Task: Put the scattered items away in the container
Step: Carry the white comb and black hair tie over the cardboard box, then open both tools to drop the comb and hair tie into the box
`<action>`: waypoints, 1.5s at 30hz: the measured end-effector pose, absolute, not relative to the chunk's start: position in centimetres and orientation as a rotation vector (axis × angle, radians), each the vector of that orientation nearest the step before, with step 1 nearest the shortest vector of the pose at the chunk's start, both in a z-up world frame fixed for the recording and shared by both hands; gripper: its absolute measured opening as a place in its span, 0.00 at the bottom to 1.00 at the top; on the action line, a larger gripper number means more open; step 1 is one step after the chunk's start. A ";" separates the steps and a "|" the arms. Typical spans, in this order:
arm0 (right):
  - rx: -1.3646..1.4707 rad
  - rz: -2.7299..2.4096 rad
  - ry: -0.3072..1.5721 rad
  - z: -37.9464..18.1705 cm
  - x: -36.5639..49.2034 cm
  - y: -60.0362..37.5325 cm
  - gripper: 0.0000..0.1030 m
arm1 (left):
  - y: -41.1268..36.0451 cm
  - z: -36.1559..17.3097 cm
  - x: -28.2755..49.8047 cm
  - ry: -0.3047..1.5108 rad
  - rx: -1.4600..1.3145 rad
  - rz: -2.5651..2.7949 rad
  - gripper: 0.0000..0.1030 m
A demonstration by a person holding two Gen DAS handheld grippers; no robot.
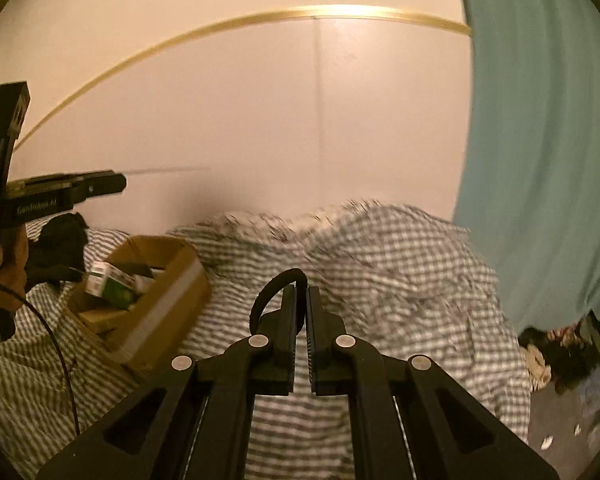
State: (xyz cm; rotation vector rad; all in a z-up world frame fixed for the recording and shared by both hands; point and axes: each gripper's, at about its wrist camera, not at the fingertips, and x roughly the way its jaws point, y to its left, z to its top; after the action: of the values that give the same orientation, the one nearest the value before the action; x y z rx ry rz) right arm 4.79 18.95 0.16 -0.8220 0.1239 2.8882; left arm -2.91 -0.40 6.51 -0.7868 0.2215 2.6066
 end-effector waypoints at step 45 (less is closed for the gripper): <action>-1.561 3.054 -0.046 -15.7 -19.9 -3.0 0.22 | -17.6 -12.4 -12.4 0.100 -1.435 2.581 0.27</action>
State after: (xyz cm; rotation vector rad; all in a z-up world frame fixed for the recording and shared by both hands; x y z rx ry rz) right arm -19.88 -3.03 -15.66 -1.5607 -0.0457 3.0538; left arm -12.38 -17.65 -12.38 -1.4352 0.1004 2.5813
